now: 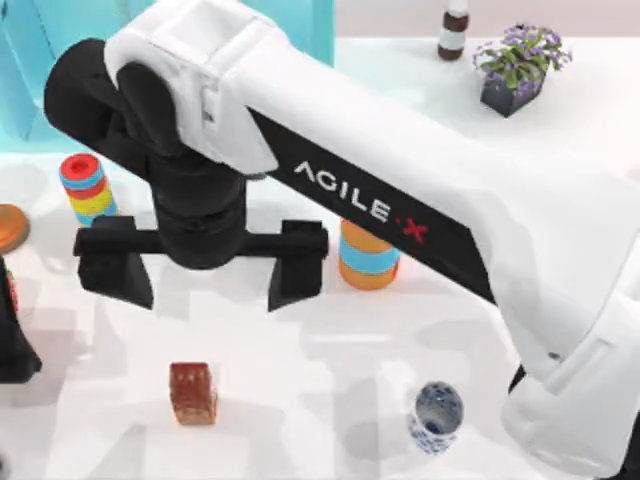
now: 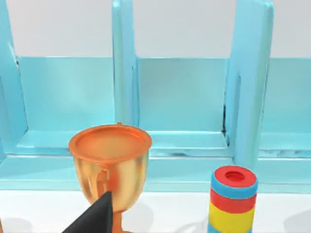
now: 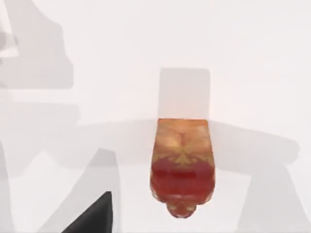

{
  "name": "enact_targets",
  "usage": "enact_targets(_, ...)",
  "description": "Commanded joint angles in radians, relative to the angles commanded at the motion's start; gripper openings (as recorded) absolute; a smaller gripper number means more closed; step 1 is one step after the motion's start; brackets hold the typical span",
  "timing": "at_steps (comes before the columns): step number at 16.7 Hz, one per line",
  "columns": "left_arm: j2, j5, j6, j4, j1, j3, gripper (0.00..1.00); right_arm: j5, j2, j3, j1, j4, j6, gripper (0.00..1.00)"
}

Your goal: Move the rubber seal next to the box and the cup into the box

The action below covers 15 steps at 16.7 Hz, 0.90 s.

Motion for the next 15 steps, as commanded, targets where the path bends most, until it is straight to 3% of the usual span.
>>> enact_targets(5,0.000,0.000,0.000,0.000,0.000,0.000,1.00,0.005,0.191,0.228,0.073,-0.115,0.090,1.00)
enact_targets(15,0.000,0.000,0.000,0.000,0.000,0.000,1.00,0.006,0.240,0.284,0.077,-0.133,0.097,1.00)
